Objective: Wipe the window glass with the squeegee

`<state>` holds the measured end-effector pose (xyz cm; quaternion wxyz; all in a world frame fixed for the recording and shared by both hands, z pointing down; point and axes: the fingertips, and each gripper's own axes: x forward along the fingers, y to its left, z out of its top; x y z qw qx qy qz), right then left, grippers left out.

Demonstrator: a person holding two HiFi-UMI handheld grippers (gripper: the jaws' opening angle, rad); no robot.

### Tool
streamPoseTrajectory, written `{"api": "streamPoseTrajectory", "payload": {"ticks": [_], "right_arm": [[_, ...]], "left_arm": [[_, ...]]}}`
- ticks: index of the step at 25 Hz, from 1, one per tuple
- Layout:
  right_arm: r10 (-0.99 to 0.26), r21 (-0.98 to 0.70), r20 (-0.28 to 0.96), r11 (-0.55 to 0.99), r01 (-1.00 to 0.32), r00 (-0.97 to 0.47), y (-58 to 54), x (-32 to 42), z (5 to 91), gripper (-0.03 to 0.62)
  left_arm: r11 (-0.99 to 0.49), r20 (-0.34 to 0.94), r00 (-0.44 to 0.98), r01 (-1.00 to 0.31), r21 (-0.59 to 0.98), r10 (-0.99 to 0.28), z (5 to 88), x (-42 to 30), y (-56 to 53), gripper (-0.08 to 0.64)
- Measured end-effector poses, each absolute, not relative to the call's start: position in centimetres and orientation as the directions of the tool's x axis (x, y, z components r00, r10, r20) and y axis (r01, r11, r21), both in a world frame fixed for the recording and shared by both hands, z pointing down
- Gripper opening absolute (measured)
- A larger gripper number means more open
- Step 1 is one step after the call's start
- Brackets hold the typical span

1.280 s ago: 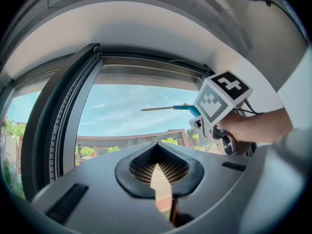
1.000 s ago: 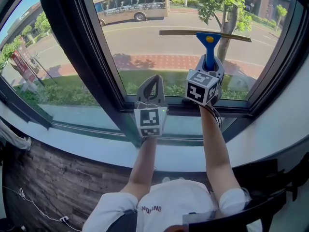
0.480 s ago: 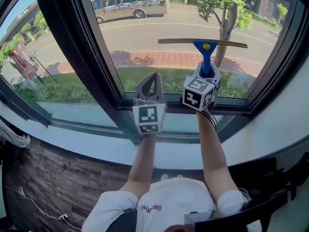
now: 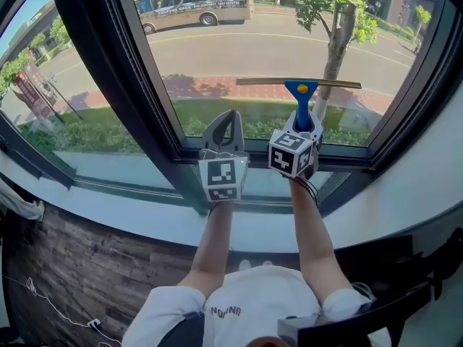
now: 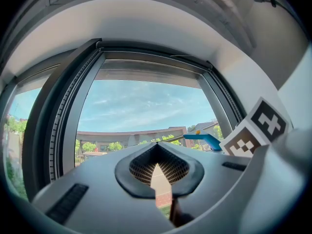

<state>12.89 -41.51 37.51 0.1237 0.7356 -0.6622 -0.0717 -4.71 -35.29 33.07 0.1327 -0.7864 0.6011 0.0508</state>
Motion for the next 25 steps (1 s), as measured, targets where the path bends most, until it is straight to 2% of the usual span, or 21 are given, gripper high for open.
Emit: {"api": "streamPoseTrajectory", "payload": {"ticks": [19, 25], "right_arm": [[-0.959, 0.193, 0.261, -0.058, -0.979, 0.109, -40.6, 13.4, 46.7, 0.104], [-0.952, 0.207, 0.287, -0.048, -0.977, 0.108, -40.3, 13.2, 48.1, 0.104]], "left_arm": [[-0.247, -0.229, 0.279, -0.956, -0.158, -0.933, 32.8, -4.7, -35.0, 0.003], [-0.240, -0.232, 0.267, -0.961, -0.138, -0.935, 32.9, -5.3, -34.8, 0.003]]}}
